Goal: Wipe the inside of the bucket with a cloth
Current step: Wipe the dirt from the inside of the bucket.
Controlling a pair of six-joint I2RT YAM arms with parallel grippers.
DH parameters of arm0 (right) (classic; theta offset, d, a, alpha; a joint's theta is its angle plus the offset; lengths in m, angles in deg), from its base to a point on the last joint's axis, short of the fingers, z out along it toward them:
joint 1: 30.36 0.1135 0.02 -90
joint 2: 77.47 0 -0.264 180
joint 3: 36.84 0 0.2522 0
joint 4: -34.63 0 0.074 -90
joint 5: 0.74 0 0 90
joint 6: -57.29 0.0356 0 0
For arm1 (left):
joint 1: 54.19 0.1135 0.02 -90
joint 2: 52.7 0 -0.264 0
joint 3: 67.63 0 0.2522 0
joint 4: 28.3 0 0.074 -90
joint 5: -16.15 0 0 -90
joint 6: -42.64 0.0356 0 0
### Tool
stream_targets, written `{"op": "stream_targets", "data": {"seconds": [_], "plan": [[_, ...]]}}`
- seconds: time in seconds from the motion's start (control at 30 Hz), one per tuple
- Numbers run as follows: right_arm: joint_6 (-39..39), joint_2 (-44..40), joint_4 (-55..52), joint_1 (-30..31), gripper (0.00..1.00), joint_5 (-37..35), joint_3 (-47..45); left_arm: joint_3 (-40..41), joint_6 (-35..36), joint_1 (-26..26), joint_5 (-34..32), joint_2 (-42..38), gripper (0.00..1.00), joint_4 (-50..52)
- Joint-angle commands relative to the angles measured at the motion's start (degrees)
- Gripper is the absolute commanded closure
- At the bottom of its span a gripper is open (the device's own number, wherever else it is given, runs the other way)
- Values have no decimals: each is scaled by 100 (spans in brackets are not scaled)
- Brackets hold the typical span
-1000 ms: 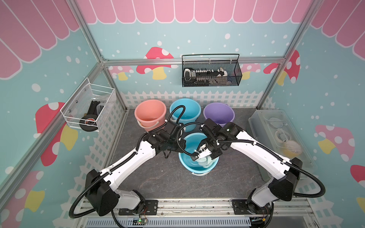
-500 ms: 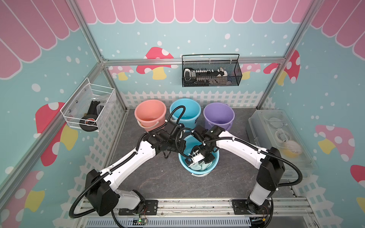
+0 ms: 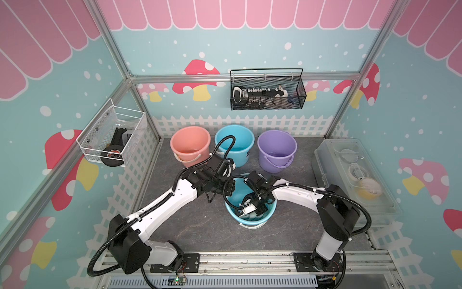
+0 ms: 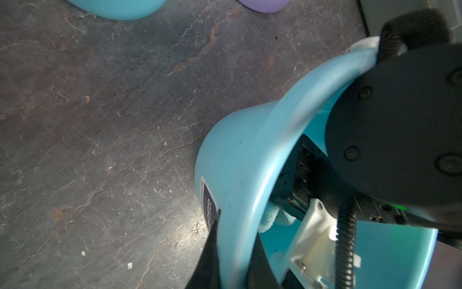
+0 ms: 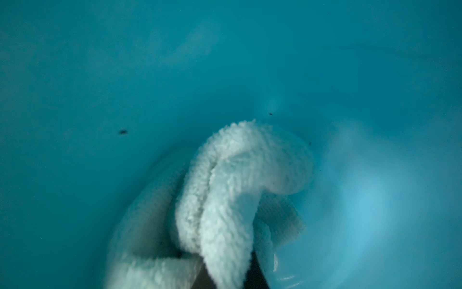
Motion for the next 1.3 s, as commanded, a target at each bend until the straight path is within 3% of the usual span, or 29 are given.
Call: {"op": "stream_targets", "data": {"seconds": [0.0,0.13,0.67,1.0,1.27], "plan": [[263,267,457,41,100,-62,-320,-104,-55,0,48,-185,100,-540],[440,140,564,7,100,-109,-393,-87,-75,1,-24,-195,100,-566],[1254,-1516,-214,-31,100,1280,-107,54,-168,-4,-190,-326,100,-714],[2141,-2276,844,-38,100,1352,-287,89,-183,-4,-189,-334,100,-783],[2560,-1971,1545,-33,100,1172,-807,81,-187,-2,-146,-318,100,-822]]}}
